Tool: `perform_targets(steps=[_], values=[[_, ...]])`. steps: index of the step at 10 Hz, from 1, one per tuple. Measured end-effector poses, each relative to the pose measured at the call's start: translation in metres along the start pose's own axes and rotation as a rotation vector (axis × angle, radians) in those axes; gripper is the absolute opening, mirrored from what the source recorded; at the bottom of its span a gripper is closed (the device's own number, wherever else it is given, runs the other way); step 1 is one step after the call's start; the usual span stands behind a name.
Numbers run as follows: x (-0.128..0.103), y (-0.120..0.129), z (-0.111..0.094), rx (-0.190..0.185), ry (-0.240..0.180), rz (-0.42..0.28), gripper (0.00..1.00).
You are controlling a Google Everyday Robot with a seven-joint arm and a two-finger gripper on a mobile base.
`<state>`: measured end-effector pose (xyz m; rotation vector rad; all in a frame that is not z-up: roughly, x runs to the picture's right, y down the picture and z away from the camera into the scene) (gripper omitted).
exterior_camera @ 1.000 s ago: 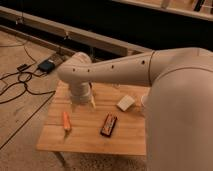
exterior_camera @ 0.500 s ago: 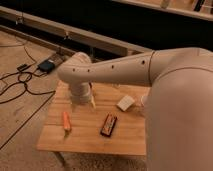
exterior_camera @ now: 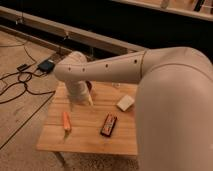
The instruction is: Drag the pepper across the table
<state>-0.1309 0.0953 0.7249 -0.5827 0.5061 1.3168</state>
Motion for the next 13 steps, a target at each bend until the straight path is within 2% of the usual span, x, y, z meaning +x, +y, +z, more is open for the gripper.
perform_targets(steps=[4, 8, 13], values=[[-0.030, 0.045, 0.026, -0.005, 0.001, -0.119, 0.65], [-0.052, 0.082, 0.059, -0.048, 0.020, -0.194, 0.65], [-0.069, 0.100, 0.092, -0.064, 0.057, -0.229, 0.65]])
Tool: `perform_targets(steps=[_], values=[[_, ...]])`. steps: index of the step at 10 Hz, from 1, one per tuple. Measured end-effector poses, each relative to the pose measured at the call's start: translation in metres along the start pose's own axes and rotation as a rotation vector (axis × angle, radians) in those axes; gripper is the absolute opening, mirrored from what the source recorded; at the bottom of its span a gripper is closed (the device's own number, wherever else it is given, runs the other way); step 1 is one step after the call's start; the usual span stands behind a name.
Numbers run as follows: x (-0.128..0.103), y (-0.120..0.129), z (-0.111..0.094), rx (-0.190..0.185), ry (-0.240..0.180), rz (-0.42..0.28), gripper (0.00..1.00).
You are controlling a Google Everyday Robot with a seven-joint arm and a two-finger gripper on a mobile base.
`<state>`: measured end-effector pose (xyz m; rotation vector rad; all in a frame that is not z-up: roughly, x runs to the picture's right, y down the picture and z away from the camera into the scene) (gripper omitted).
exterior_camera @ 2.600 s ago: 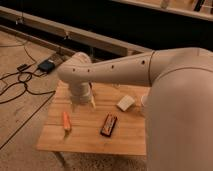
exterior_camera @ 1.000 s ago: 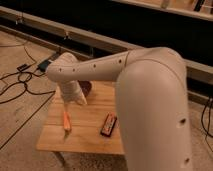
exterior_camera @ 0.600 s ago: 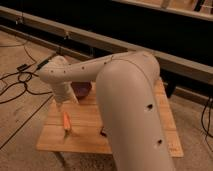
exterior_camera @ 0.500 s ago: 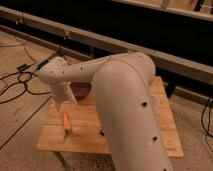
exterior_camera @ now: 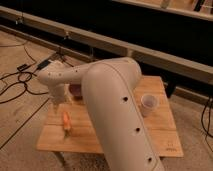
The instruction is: Drag the pepper across the table
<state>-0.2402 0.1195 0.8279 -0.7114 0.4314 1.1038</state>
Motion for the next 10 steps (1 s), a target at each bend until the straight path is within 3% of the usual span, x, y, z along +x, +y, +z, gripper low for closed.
perform_targets(steps=[7, 10], values=[[-0.014, 0.009, 0.042, -0.010, 0.046, -0.026, 0.65], [-0.017, 0.008, 0.050, -0.009, 0.048, -0.030, 0.65]])
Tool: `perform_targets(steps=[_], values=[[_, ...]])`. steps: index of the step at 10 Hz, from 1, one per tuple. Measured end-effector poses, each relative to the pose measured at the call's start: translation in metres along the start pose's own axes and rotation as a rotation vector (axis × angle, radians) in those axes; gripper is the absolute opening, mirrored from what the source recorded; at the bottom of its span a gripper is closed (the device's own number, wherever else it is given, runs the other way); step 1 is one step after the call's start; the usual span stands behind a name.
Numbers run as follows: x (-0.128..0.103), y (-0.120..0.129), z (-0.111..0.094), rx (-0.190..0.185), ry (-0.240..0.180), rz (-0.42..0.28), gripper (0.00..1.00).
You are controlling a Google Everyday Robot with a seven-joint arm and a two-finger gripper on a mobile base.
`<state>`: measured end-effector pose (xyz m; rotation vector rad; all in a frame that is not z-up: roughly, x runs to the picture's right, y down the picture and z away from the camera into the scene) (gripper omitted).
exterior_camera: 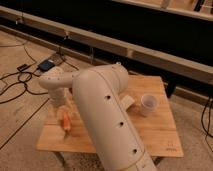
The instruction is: Drag the pepper across the table
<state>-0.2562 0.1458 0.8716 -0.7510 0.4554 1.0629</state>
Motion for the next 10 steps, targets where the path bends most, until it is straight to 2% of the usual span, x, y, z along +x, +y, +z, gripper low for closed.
perform_targets(steps=[1, 3, 5, 6, 7, 10], values=[[-0.0011, 0.0005, 0.0025, 0.003, 0.001, -0.004, 0.60], [-0.0031, 0.0021, 0.0051, 0.005, 0.002, -0.011, 0.41], [-0.0047, 0.0029, 0.0069, 0.007, 0.003, -0.014, 0.21], [-0.0056, 0.0031, 0.0076, 0.008, 0.004, -0.015, 0.07], [-0.0061, 0.0033, 0.0079, 0.008, 0.004, -0.015, 0.01], [-0.0067, 0.0042, 0.0082, 0.009, 0.005, -0.019, 0.00]])
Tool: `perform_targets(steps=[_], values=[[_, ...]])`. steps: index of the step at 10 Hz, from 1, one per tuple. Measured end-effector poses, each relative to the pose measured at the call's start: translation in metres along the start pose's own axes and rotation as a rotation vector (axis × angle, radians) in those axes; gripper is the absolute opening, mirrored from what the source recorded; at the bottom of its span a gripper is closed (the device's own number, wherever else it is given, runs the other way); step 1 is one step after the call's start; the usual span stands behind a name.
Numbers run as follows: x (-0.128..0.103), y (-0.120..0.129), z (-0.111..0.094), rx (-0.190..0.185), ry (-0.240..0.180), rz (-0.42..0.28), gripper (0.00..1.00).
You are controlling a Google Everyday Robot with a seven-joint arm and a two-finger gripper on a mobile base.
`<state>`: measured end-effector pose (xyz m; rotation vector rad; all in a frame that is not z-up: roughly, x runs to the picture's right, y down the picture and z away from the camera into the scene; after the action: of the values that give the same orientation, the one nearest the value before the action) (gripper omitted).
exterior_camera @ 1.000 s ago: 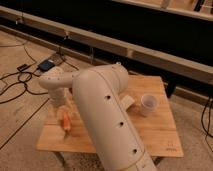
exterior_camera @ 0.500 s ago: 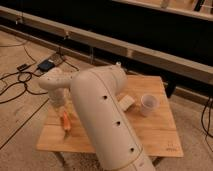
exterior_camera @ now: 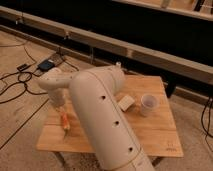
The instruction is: Drag the pepper across the table
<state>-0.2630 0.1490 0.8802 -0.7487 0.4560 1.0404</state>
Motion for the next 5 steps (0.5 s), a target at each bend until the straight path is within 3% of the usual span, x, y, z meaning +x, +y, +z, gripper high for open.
perform_targets(steps=[5], values=[[-0.012, 0.019, -0.008, -0.002, -0.022, -0.052, 0.00]])
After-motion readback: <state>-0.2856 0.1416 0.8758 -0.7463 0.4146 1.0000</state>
